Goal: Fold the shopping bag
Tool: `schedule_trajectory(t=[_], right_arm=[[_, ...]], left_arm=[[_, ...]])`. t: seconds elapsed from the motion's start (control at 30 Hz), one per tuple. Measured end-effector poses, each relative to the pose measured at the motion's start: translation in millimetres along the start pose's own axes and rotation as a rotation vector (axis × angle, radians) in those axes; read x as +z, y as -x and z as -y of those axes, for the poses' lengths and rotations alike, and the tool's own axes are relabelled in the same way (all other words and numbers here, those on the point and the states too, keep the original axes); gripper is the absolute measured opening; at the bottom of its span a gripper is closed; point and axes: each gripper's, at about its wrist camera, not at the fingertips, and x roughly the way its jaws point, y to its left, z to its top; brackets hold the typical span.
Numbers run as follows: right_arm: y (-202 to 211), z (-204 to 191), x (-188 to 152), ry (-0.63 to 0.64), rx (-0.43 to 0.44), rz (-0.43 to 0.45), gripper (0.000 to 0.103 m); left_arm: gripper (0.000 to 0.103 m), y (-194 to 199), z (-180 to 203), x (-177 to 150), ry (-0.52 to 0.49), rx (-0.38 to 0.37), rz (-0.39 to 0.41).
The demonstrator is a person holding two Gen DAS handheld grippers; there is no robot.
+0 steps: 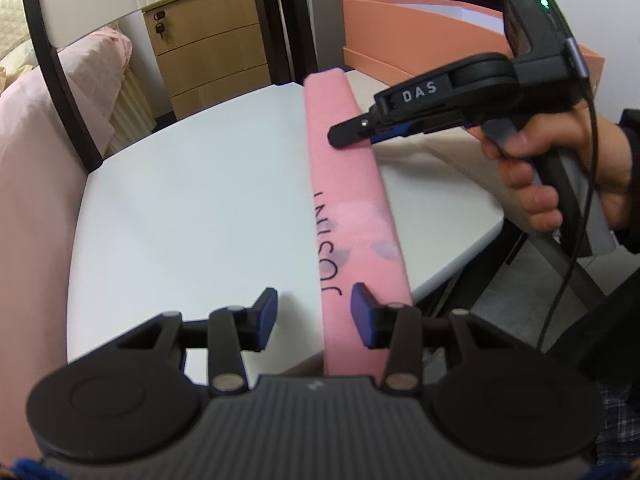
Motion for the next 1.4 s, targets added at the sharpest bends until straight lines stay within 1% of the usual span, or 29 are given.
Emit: schedule_trajectory(t=[0.07,0.13,0.2,0.27,0.33,0.4,0.47,0.53,0.63,0.67,0.7,0.73,0.8,0.87,0.9,0.93,0.97,1.07,1.1,1.13,1.17,1.2,1.23,1.27,1.3,1.37,1.4], right_arm=[[3,-1,3,-0.008,0.063,0.013,0.017],[11,-7,8,0.01,0.123,0.034,0.013],[22,-17,12,0.063,0.178,0.059,0.012],[33,-26,14,0.106,0.247,0.077,0.011],[44,-35,16,0.152,0.314,0.094,0.01],[55,-44,17,0.189,0.367,0.112,0.01],[64,-49,19,0.206,0.414,0.129,0.009],[73,-52,21,0.216,0.463,0.144,0.009],[85,-57,26,0.235,0.537,0.166,0.009],[89,-57,28,0.236,0.562,0.174,0.009],[93,-56,30,0.23,0.6,0.179,0.009],[97,-56,32,0.224,0.636,0.183,0.009],[104,-55,33,0.219,0.701,0.186,0.009],[109,-54,34,0.212,0.746,0.192,0.009],[109,-54,35,0.204,0.756,0.196,0.009],[111,-53,35,0.196,0.756,0.2,0.01],[111,-50,35,0.187,0.755,0.203,0.01],[108,-41,35,0.139,0.757,0.195,0.013],[106,-40,35,0.131,0.759,0.188,0.014],[105,-39,35,0.127,0.764,0.178,0.018],[104,-38,35,0.126,0.768,0.168,0.021],[102,-40,34,0.132,0.768,0.161,0.022],[101,-41,33,0.139,0.769,0.15,0.025],[98,-42,32,0.146,0.769,0.137,0.032],[96,-44,30,0.154,0.767,0.115,0.034],[92,-50,26,0.179,0.771,0.088,0.033],[93,-53,25,0.189,0.781,0.084,0.031]], left_arm=[[0.045,0,-2,0,0.013,-0.011,-0.003],[0.045,1,-7,1,0.039,-0.026,-0.006],[0.045,5,-13,3,0.076,-0.043,0.015],[0.048,11,-19,4,0.116,-0.103,0.047],[0.051,15,-21,4,0.126,-0.166,0.074],[0.054,20,-18,4,0.104,-0.211,0.108],[0.062,26,-14,4,0.073,-0.25,0.147],[0.068,34,-11,3,0.055,-0.269,0.197],[0.07,46,-16,1,0.064,-0.307,0.263],[0.07,49,-18,1,0.077,-0.331,0.281],[0.07,53,-21,1,0.098,-0.374,0.296],[0.069,56,-26,0,0.119,-0.426,0.307],[0.063,61,-35,-1,0.155,-0.522,0.333],[0.047,63,-42,-2,0.193,-0.614,0.341],[0.042,63,-45,-2,0.211,-0.654,0.339],[0.029,63,-47,-2,0.225,-0.684,0.337],[0.019,62,-48,-2,0.234,-0.691,0.332],[0.009,59,-49,-3,0.256,-0.69,0.316],[0.007,60,-48,-3,0.255,-0.688,0.312],[0.005,60,-48,-2,0.251,-0.691,0.308],[0.005,61,-48,-2,0.247,-0.694,0.305],[0.005,62,-47,-2,0.242,-0.7,0.302],[0.005,63,-47,-1,0.235,-0.707,0.299],[0.005,63,-46,-1,0.23,-0.711,0.296],[0.005,62,-45,0,0.226,-0.711,0.291],[0.005,59,-44,2,0.228,-0.695,0.276],[0.005,58,-43,2,0.229,-0.689,0.272]])
